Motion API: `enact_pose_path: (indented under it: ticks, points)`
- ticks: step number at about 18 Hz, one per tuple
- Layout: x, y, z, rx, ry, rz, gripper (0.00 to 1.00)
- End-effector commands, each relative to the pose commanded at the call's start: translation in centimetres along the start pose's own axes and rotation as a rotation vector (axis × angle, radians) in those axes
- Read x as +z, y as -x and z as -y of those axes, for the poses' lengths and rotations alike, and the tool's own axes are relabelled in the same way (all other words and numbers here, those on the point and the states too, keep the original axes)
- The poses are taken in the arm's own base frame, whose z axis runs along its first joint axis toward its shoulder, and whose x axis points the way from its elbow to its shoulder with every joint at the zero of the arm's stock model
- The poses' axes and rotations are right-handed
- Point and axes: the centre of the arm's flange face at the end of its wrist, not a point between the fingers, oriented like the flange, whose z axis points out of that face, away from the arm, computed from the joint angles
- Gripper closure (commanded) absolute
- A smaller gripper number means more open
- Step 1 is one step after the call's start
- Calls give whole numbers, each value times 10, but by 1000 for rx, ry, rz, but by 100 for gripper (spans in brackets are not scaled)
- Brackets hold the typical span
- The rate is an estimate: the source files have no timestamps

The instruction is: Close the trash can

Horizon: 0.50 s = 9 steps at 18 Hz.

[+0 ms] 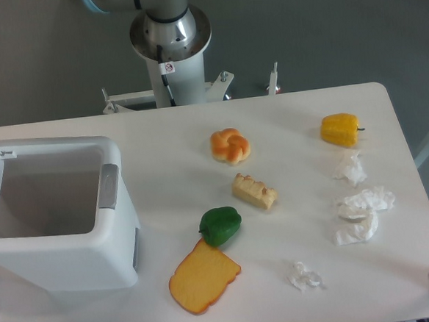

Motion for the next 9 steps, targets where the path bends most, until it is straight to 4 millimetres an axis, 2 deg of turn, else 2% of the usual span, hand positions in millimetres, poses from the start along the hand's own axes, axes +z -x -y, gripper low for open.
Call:
enact_pose_path:
  ticks: [1, 9]
  points:
    - [9, -4, -2, 5, 11, -13, 0]
    - [35, 4, -7, -11, 47, -39, 0]
